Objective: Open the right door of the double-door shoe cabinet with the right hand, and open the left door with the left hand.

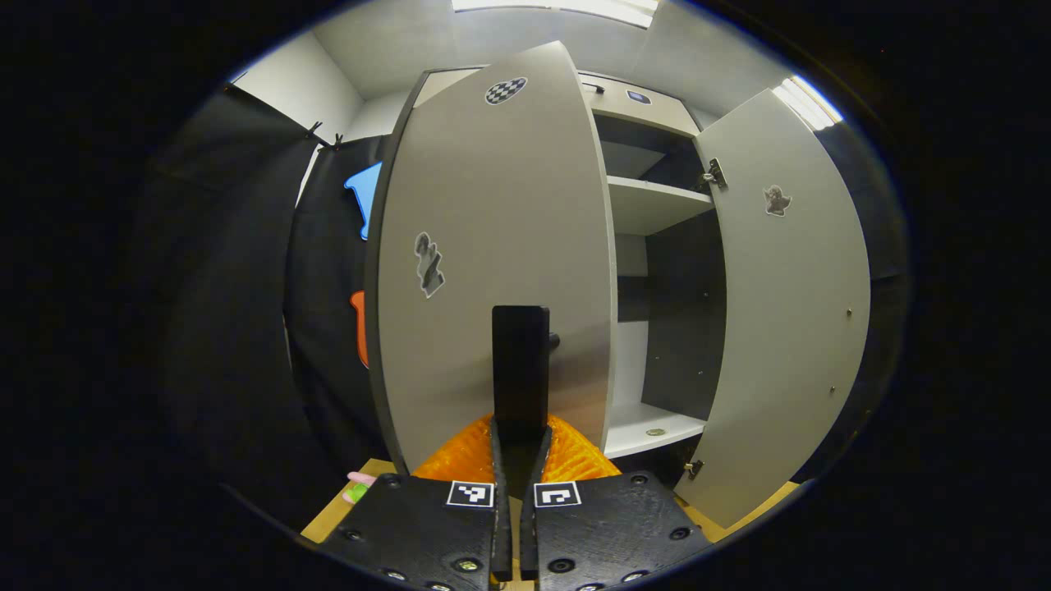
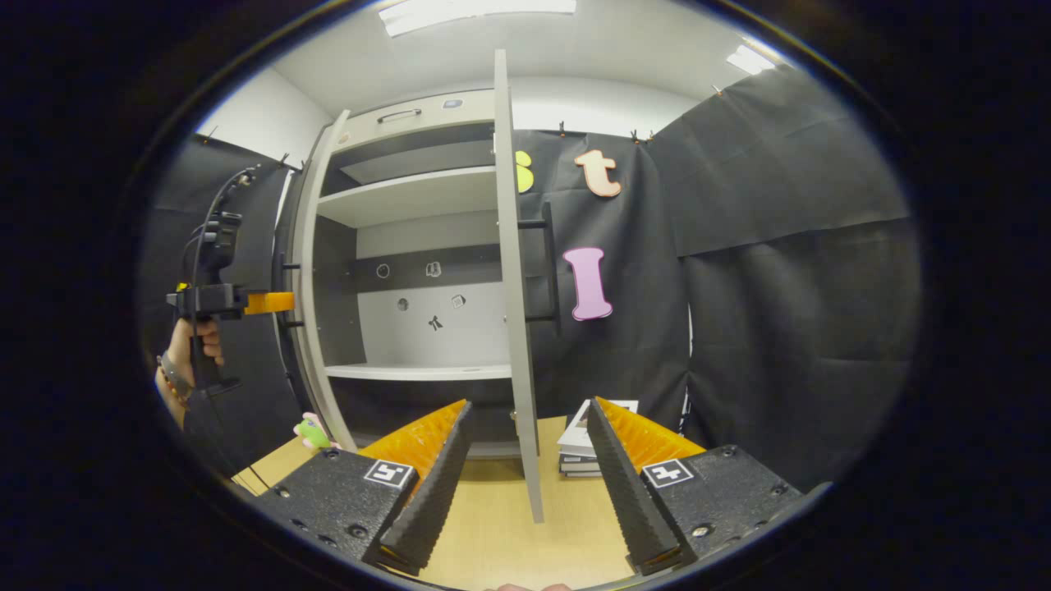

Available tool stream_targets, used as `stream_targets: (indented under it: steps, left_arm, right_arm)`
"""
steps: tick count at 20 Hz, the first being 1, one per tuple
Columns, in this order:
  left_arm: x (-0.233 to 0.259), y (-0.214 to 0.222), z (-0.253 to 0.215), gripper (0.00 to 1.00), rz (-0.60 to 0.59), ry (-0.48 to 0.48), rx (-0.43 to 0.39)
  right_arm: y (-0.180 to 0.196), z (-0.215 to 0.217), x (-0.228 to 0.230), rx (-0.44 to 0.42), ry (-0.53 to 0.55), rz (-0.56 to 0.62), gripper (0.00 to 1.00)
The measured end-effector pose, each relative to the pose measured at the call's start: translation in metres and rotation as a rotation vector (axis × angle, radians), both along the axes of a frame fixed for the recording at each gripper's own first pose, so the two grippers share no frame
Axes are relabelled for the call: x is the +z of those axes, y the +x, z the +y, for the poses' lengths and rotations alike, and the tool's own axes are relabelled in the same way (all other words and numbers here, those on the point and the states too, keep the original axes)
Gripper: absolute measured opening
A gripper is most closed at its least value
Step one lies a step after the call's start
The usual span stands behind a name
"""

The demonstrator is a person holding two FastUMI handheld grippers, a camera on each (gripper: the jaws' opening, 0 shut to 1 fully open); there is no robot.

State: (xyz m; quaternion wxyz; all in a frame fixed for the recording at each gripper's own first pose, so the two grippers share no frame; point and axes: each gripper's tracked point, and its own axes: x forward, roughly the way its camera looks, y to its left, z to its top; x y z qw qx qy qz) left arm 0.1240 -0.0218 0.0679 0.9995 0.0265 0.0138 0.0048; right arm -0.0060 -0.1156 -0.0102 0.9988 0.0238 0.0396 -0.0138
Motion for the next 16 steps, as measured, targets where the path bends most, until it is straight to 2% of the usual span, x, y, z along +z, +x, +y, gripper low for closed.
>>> stream_targets:
  steps: [2,8,12,16]
  left_arm:
    - [0.002,-0.015,0.02,0.03,-0.007,-0.023,0.03]
    - [0.008,-0.049,0.09,0.02,-0.02,-0.001,0.142]
    - [0.016,-0.054,0.13,0.0,-0.035,0.002,0.185]
    - [0.017,-0.052,0.149,0.0,-0.044,-0.017,0.13]
  right_arm:
    - [0.003,0.004,-0.002,0.001,0.001,0.0,0.87]
    - [0.014,0.018,0.013,-0.001,0.001,-0.047,0.87]
    - [0.022,0.029,0.02,0.005,-0.024,-0.064,0.87]
    - [0.025,0.04,0.014,0.008,-0.041,-0.053,0.85]
